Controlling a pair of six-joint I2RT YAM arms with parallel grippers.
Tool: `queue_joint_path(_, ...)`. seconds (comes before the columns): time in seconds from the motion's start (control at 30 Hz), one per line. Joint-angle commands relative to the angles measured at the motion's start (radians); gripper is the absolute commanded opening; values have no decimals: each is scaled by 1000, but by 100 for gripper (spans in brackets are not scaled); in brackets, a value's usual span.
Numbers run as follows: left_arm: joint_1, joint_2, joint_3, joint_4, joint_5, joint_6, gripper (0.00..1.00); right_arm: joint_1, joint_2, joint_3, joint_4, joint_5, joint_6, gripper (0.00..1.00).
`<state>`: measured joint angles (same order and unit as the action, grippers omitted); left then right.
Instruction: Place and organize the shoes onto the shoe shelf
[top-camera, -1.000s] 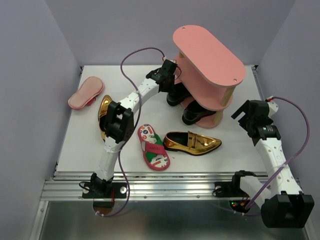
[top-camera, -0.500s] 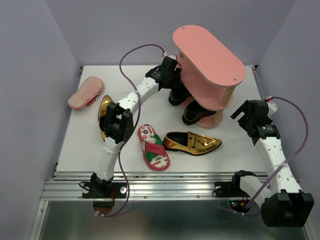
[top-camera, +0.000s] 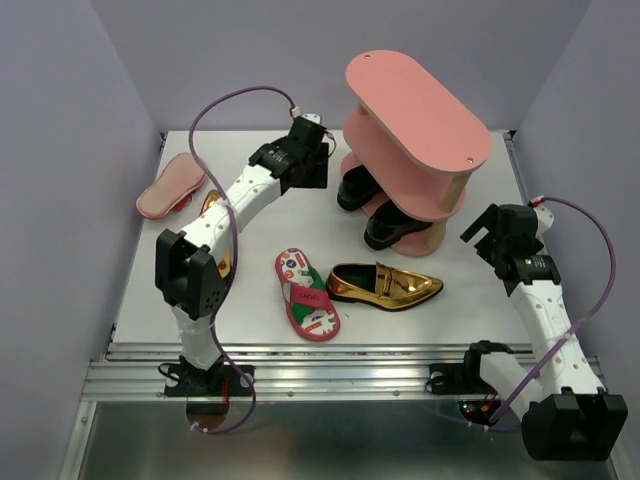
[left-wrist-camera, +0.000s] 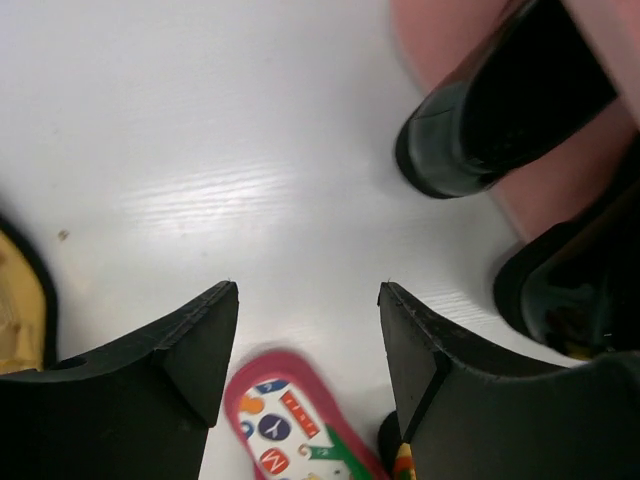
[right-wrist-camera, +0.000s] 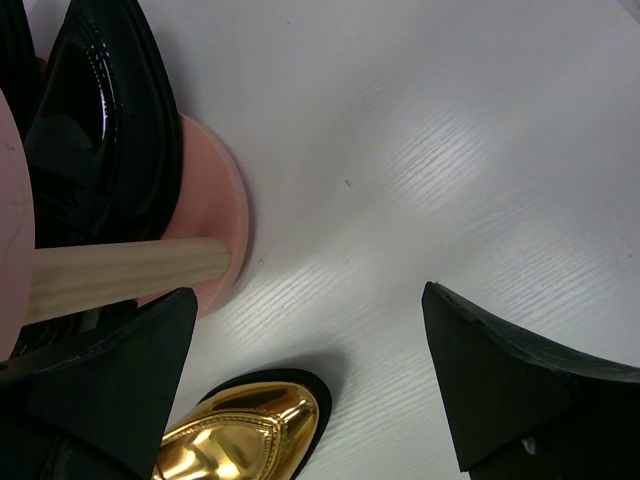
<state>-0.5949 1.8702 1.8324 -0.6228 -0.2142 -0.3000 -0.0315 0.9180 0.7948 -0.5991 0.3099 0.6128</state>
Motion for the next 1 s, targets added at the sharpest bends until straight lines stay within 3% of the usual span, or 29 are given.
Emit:
queue_joint_path(0.0,64,-109,-131,-81,-122,2,69,-2,-53,-35,24,-26,-15,100)
queue_joint_path(0.13,211,-241,-249,-68,-137,-25,69,-2,-76,-52,28,-44,-16,100)
queue_joint_path(0.33,385,-275,-283,-51,-151,-59,69,-2,-61,-48,33,-71,-30,100)
queue_joint_path(0.5,405,-236,-283,-150,-264,-105,68,-2,-64,-45,33,-91,-35,100)
queue_joint_path(0.83,394,-370,-597,-66,-174,-129,65,-2,-47,-46,33,-85,-33,100)
queue_joint_path(0.97,383,-381,-673,-25,-133,-145,58,-2,-44,-57,47,-83,-31,100)
